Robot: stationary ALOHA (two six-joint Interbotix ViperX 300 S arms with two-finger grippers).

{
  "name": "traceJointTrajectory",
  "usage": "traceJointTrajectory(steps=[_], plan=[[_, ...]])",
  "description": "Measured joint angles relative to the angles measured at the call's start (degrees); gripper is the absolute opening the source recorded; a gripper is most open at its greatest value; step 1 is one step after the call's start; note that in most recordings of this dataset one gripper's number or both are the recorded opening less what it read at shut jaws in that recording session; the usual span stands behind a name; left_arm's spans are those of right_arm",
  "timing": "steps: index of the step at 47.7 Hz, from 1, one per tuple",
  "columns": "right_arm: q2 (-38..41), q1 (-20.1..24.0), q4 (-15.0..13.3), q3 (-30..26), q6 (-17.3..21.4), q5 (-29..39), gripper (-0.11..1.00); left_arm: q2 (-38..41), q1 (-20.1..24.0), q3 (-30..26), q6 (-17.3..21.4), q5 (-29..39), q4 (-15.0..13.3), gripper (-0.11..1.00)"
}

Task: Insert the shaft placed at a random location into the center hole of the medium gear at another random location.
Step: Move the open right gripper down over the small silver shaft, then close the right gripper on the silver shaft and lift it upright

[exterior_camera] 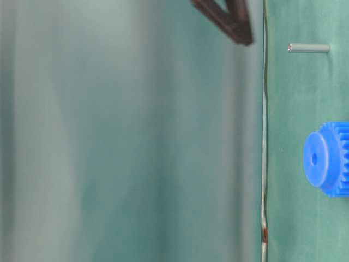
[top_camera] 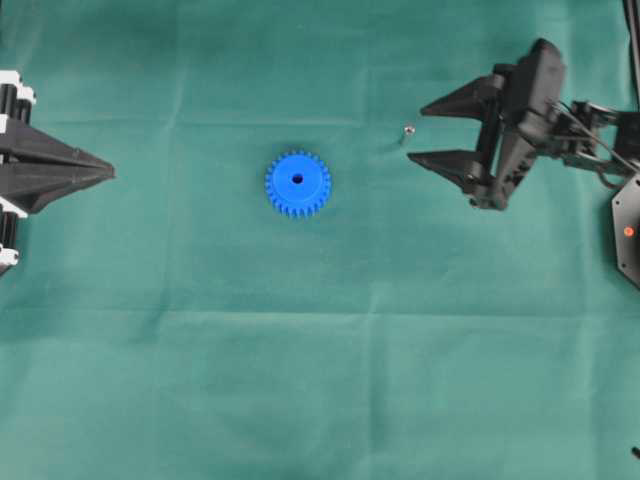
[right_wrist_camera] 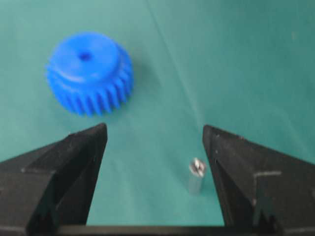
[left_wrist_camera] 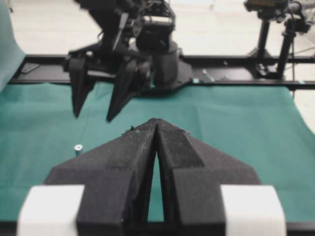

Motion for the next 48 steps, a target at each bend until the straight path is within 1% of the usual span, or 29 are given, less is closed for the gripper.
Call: traceJointTrajectory(steps=[10, 18, 24, 30, 35, 36, 39, 42, 44, 48], plan=[[7.5, -1.9, 1.1, -0.3, 0.0, -4.4, 0.82, 0.0, 0.0, 0.0, 0.0, 0.1, 0.0, 0.01], [12.3, -2.8, 1.3, -0.4, 0.0, -7.3, 0.82, 0.1, 0.1, 0.0, 0.0, 0.1, 0.1, 0.01], [14.4, -2.8, 1.8, -1.0, 0.0, -7.8, 0.82, 0.1, 0.0, 0.0, 0.0, 0.1, 0.1, 0.01], [14.8, -2.8, 1.8, -1.4, 0.0, -8.1, 0.81, 0.1, 0.0, 0.1, 0.0, 0.1, 0.0, 0.01], [14.9, -2.8, 1.8, -1.7, 0.0, -8.7, 0.78, 0.1, 0.0, 0.0, 0.0, 0.4, 0.0, 0.01], [14.9, -2.8, 1.8, -1.8, 0.0, -8.7, 0.77, 0.1, 0.0, 0.0, 0.0, 0.4, 0.1, 0.01], [15.0, -2.8, 1.8, -1.8, 0.0, -8.7, 0.68, 0.2, 0.0, 0.0, 0.0, 0.7, 0.0, 0.01], [15.1, -2.8, 1.8, -1.8, 0.0, -8.8, 0.51, 0.2, 0.0, 0.1, 0.0, 1.0, 0.1, 0.01], [15.0, -2.8, 1.8, -1.8, 0.0, -8.8, 0.37, 0.2, 0.0, 0.0, 0.0, 1.1, 0.1, 0.01], [15.0, -2.8, 1.8, -1.8, 0.0, -8.8, 0.17, 0.2, 0.0, 0.0, 0.0, 1.1, 0.0, 0.01]])
